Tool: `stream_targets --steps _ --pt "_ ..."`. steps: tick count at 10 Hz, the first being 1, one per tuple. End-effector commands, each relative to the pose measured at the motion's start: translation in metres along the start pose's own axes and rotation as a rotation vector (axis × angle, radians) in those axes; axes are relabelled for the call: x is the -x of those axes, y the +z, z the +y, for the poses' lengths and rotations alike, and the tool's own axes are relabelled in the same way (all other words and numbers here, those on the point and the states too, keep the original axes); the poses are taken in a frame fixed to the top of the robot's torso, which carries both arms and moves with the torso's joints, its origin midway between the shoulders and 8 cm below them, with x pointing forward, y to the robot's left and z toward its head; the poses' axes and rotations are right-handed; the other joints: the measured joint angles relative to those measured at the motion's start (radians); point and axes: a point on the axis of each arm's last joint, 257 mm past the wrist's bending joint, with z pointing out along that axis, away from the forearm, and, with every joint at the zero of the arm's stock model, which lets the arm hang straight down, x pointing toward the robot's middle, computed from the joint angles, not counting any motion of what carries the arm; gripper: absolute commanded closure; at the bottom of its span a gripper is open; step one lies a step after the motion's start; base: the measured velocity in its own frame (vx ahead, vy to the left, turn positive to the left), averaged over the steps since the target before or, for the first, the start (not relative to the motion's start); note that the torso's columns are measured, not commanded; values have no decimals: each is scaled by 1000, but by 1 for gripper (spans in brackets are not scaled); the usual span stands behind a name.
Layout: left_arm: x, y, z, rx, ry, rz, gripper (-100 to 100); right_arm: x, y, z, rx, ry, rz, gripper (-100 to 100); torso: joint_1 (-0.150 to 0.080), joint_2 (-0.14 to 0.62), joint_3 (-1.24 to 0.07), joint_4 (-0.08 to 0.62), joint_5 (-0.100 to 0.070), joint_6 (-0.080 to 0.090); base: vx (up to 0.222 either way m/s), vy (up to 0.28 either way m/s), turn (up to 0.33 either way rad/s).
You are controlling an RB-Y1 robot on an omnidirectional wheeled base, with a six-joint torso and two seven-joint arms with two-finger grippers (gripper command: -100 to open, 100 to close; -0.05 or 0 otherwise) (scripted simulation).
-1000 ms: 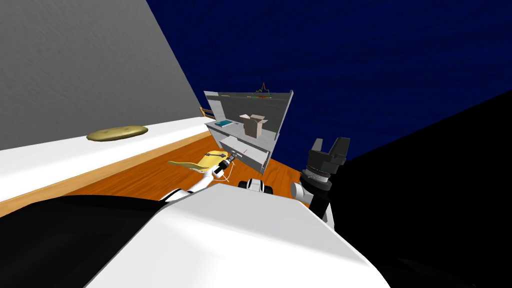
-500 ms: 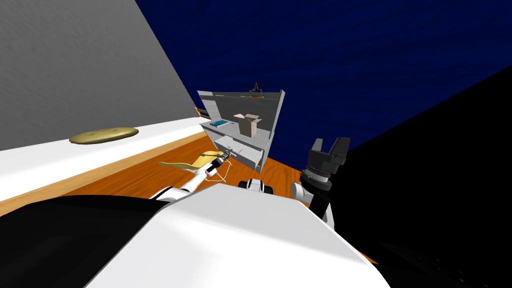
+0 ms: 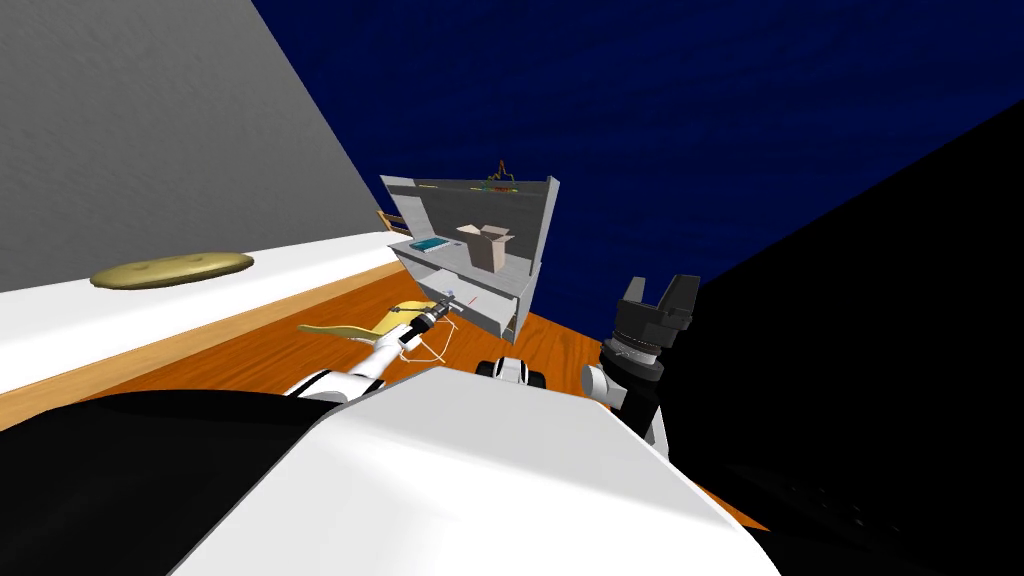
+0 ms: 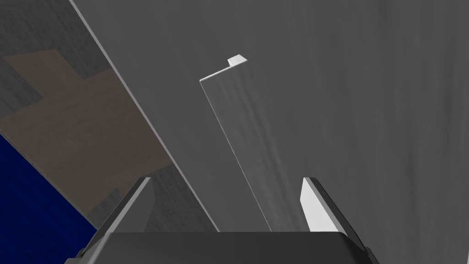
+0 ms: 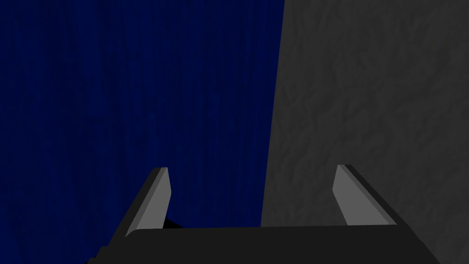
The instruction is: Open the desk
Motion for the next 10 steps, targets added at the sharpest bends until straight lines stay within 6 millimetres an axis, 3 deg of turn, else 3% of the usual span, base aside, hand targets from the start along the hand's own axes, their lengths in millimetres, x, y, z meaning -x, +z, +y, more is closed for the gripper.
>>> stream_targets --steps 1,4,5,10 --pt "41 -15 -3 -2 -7 -15 -100 0 0 0 0 0 0 0 2 2 1 0 1 -1 -11 -100 -131" --pt "36 -22 9 18 -33 -12 -100 0 0 0 0 0 0 0 -4 4 2 3 -3 0 -7 -55 2" --pt "35 -24 12 25 -36 -12 0 0 0 0 0 0 0 0 -3 3 2 2 -2 0 4 6 9" --pt "32 -30 23 53 -43 -14 0 0 0 0 0 0 0 0 3 -3 -1 -3 2 -2 0 1 1"
